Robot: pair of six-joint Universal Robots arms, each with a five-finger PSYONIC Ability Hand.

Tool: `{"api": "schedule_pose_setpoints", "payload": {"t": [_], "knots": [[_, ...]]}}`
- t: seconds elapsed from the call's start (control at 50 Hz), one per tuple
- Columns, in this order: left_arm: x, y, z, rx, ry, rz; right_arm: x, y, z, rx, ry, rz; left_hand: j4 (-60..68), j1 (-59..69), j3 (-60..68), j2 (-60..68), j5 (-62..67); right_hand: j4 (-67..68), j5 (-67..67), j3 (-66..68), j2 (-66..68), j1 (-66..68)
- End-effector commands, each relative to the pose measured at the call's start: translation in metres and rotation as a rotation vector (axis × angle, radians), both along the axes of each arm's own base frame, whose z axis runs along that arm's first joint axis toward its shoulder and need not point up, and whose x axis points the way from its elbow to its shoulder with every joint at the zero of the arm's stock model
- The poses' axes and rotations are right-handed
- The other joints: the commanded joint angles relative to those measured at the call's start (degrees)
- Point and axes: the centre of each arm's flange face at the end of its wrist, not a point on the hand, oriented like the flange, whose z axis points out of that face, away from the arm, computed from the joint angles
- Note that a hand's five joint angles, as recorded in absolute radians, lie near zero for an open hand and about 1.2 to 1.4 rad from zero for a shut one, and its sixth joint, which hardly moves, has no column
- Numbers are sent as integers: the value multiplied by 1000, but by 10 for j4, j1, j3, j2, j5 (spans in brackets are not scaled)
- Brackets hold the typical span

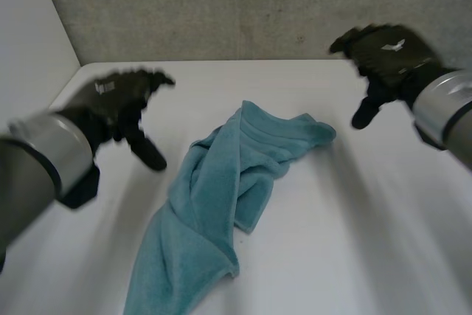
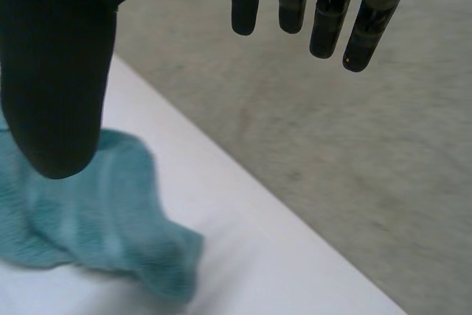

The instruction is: Fold the laundry

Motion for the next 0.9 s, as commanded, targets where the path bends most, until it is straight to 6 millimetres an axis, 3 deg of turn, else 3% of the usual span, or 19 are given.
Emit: {"api": "schedule_pose_setpoints", "payload": {"t": [0.02, 0.16, 0.3, 0.42, 0.54, 0.56, 0.64, 0.68, 0.72, 0.76, 0.78, 0.8, 0.82, 0.84, 0.88, 0.9], "knots": [[10, 26, -49, 69, -112, 102, 47, -5, -39, -9, 46, 192, -19, -16, -25, -20, -28, -35, -33, -25, -28, -18], [26, 52, -89, 150, -153, 119, 80, -18, -68, -31, 35, 313, -19, -16, -25, -20, -28, -35, -33, -25, -28, -18], [27, 67, -105, 220, -95, 131, 125, -14, -107, -31, 36, 441, -19, -16, -25, -20, -28, 11, 13, 21, 18, 28], [15, 72, -122, 229, -90, 125, 137, -18, -132, -20, 63, 460, -19, -16, -25, -20, -28, 57, 59, 67, 63, 74], [9, 71, -139, 253, -139, 132, 149, -17, -152, -83, 150, 490, -18, -16, -25, -19, -28, 185, 187, 194, 191, 201], [9, 71, -139, 253, -139, 132, 151, -18, -154, -98, 163, 495, -18, -16, -25, -19, -28, 266, 268, 276, 273, 283], [1, 66, -152, 251, -145, 129, 152, -20, -156, -116, 178, 495, 14, 16, 7, 13, 4, 408, 410, 418, 415, 425], [-2, 64, -154, 243, -142, 124, 151, -21, -153, -121, 178, 482, 40, 43, 34, 39, 31, 664, 666, 673, 670, 680], [-4, 62, -156, 231, -135, 126, 151, -24, -150, -132, 176, 470, 81, 83, 74, 80, 71, 665, 667, 675, 672, 682], [-9, 52, -153, 178, -96, 153, 151, -27, -145, -144, 171, 455, 280, 283, 274, 279, 271, 665, 667, 675, 672, 682], [-9, 52, -153, 178, -95, 153, 151, -29, -139, -157, 165, 433, 281, 283, 275, 280, 272, 665, 667, 675, 672, 682], [-13, 45, -148, 135, -59, 167, 151, -30, -139, -157, 164, 432, 399, 402, 393, 398, 390, 665, 667, 675, 672, 682], [-19, 37, -140, 85, -20, 172, 152, -34, -125, -190, 153, 385, 559, 561, 552, 558, 549, 665, 667, 675, 672, 682], [-19, 37, -140, 85, -20, 172, 152, -34, -125, -191, 153, 385, 560, 563, 554, 559, 551, 665, 667, 675, 672, 682], [-25, 12, -114, -38, 37, 193, 148, -47, -85, -281, 96, 257, 681, 683, 675, 680, 671, 665, 667, 675, 672, 682], [-25, 11, -114, -39, 37, 194, 148, -47, -85, -281, 95, 256, 681, 684, 675, 680, 672, 665, 667, 675, 672, 682]]}}
